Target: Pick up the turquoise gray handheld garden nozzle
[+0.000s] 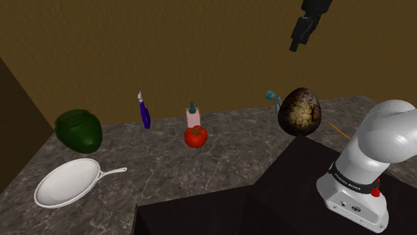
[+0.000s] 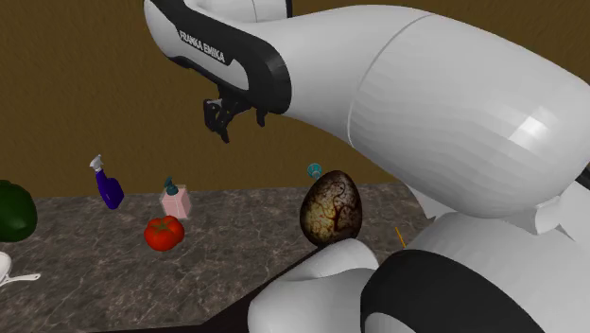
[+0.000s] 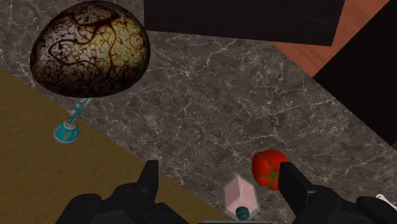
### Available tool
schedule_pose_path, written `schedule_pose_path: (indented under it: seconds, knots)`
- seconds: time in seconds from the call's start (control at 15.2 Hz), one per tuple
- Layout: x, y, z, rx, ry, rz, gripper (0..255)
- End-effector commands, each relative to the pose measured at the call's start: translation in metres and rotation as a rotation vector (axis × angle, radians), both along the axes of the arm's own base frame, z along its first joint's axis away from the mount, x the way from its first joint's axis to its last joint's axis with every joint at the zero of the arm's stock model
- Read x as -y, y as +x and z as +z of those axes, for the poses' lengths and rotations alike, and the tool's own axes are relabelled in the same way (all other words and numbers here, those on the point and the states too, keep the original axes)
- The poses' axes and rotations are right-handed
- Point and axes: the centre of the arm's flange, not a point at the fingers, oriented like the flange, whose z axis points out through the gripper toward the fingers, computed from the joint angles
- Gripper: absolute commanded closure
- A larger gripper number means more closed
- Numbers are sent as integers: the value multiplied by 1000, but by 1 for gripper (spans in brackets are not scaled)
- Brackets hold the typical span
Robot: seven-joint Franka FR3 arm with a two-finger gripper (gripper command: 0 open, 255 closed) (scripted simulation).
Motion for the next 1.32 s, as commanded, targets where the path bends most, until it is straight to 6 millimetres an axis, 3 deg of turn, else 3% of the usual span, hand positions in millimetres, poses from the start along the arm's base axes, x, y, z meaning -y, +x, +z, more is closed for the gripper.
schedule_pose_path:
  seconds: [0.0, 1.25]
  knots:
    - [0, 0, 0, 0, 0, 0, 0]
    - [153, 98, -172, -7, 20, -227, 0]
